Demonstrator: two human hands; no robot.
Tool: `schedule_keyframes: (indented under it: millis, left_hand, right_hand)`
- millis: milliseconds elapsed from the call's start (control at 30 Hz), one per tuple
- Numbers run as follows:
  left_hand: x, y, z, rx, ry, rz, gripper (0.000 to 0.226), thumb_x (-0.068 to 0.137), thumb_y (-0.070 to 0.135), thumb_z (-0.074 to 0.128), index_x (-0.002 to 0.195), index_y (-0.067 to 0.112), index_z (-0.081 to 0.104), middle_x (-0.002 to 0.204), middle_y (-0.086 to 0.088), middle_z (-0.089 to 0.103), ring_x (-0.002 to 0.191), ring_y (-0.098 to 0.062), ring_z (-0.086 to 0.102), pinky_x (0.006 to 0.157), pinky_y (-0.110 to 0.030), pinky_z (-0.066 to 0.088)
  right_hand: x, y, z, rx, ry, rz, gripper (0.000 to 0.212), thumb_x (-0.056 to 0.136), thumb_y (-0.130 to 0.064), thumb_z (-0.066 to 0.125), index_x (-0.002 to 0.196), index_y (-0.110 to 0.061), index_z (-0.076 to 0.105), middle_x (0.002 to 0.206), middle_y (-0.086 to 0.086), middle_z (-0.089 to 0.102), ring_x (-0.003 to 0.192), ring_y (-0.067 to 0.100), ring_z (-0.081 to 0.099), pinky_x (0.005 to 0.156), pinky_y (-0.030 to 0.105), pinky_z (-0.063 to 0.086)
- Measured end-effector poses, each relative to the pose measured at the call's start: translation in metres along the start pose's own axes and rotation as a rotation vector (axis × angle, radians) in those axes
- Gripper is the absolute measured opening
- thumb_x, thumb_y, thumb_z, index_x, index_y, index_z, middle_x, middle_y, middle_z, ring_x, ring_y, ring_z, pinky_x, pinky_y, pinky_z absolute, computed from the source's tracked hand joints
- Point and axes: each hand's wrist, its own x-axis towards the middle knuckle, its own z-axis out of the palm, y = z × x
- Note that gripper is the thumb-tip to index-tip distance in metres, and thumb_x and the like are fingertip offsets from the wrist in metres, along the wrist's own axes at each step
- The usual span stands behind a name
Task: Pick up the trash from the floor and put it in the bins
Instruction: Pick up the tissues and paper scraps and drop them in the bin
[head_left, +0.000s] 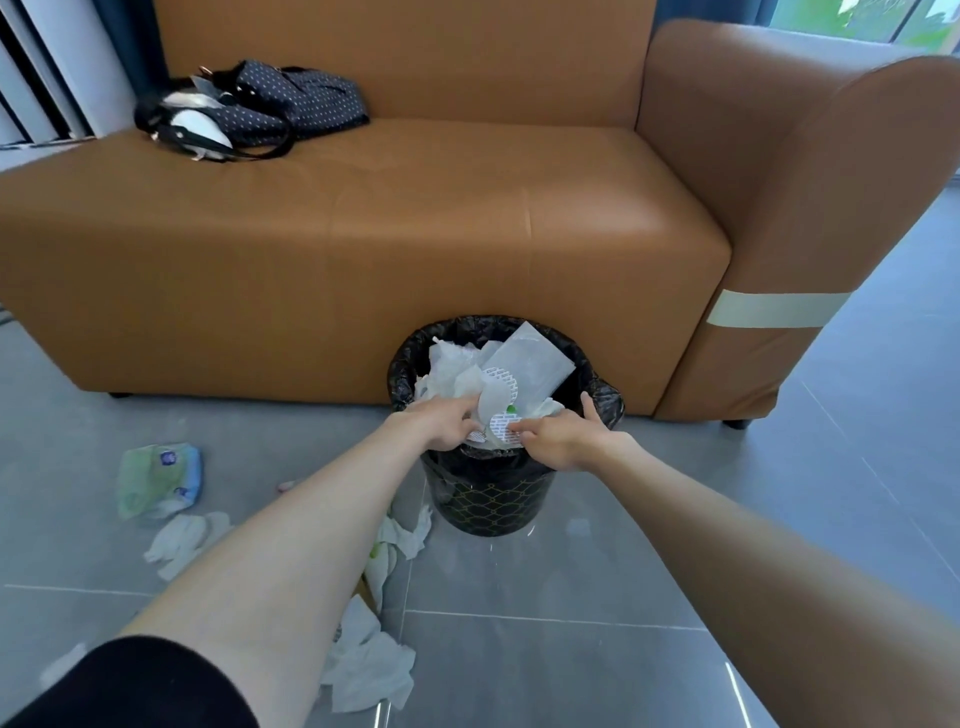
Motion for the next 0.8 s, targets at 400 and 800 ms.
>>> schedule_keyframes:
  millis: [400, 800]
  left_hand:
    - [-0.035, -0.003, -0.033, 0.048, 0.194, -0.002, 0.03, 0.097, 0.03, 0.046, 0.124, 0.03, 0.06, 0.13, 0.009, 0.059, 0.12, -0.018, 0.053, 0.099, -0.039, 0.045]
    - [-0.104, 0.039, -0.012, -0.14, 0.476, -0.009, 0.033, 0.099, 0.024, 0.039, 0.129, 0.025, 0.052, 0.13, 0.005, 0.058, 0.107, -0.023, 0.06, 0.073, -0.03, 0.049]
  right_hand:
    - [-0.034, 0.009, -0.001, 0.093, 0.231, -0.196, 0.045, 0.087, -0.038, 0.055, 0.132, -0.034, 0.052, 0.131, -0.002, 0.056, 0.118, 0.019, 0.051, 0.092, 0.038, 0.048]
    - [-0.09, 0.016, 0.042, -0.127, 0.463, -0.092, 0.029, 0.101, -0.022, 0.04, 0.112, -0.022, 0.066, 0.107, 0.004, 0.066, 0.097, 0.025, 0.063, 0.068, 0.037, 0.049]
